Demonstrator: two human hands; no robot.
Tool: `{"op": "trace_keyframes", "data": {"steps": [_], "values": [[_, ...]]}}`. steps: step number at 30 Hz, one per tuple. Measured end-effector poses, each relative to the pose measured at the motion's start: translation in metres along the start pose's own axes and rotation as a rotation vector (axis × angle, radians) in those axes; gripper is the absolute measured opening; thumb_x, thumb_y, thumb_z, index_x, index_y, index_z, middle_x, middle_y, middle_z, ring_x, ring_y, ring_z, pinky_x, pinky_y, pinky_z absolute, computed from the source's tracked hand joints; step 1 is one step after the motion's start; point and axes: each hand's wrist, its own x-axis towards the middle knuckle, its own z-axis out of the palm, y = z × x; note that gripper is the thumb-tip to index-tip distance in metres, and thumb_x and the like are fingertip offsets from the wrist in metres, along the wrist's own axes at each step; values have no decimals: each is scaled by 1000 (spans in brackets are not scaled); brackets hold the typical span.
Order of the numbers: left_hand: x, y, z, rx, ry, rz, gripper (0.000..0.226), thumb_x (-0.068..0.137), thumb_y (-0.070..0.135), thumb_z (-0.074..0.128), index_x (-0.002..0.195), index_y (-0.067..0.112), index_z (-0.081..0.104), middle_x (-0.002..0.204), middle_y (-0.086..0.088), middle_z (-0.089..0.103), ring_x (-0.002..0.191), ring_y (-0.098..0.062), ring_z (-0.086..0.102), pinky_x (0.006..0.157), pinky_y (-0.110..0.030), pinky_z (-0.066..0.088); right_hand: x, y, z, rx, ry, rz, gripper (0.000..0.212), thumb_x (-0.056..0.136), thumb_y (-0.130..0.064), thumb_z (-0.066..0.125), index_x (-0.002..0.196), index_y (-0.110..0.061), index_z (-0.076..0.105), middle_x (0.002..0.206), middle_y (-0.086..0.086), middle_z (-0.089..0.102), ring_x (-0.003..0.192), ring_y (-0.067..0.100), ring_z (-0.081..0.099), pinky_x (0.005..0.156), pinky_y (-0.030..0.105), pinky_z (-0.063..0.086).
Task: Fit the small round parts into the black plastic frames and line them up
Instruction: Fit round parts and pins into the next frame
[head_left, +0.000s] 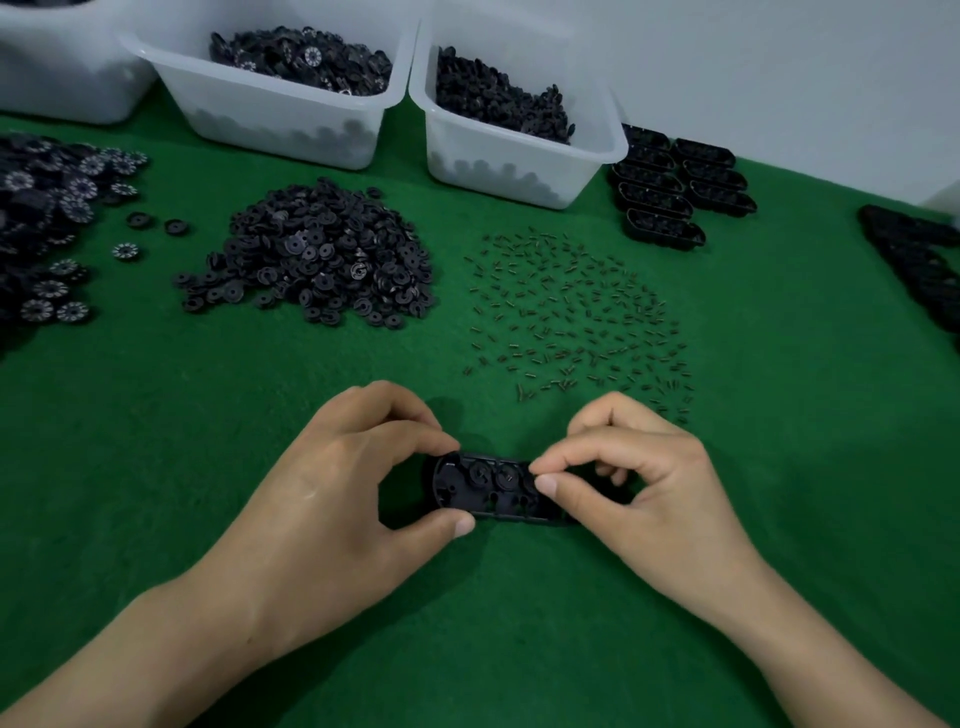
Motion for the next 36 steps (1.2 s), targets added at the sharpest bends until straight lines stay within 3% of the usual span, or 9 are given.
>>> {"op": "trace_keyframes", "data": {"steps": [18, 23, 26, 30, 36], "values": [[-1, -1, 1, 5, 11, 0, 51, 64, 65, 50, 98, 30, 66, 100, 25, 48, 97, 3, 49, 81, -4, 36, -2, 0, -5, -26, -1, -60, 16, 72, -7, 65, 76, -21, 72, 75, -8, 61, 64, 13, 54, 57, 18, 41], [0, -1, 0, 17, 15, 11, 50, 65, 62, 52, 98, 28, 66, 100, 22, 50, 96, 0, 50, 76, -14, 41, -3, 0, -9, 30, -26, -49, 22, 74, 0, 59, 79, -17, 73, 79, -5, 61, 69, 11, 56, 61, 14, 41], [0, 0, 0, 32, 16, 21, 50, 65, 62, 54, 98, 28, 66, 101, 22, 50, 96, 1, 50, 75, -14, 41, -6, 1, -17, -2, -32, -48, 14, 74, -7, 63, 79, -18, 70, 83, -8, 61, 72, 15, 55, 61, 22, 43], [1, 3, -2, 36, 5, -1, 51, 62, 62, 55, 98, 28, 66, 100, 22, 50, 94, 0, 52, 77, -13, 42, -13, -3, -13, -126, -93, -91, 8, 70, -22, 74, 75, -19, 68, 88, -7, 57, 81, 10, 56, 70, 16, 43], [0, 14, -6, 72, 15, -44, 37, 63, 40, 76, 97, 26, 69, 93, 20, 55, 89, 6, 51, 74, -4, 38, -17, -3, -13, -183, -142, -97, 8, 74, -19, 75, 76, -23, 68, 94, -9, 51, 80, 9, 55, 74, 25, 46]]}}
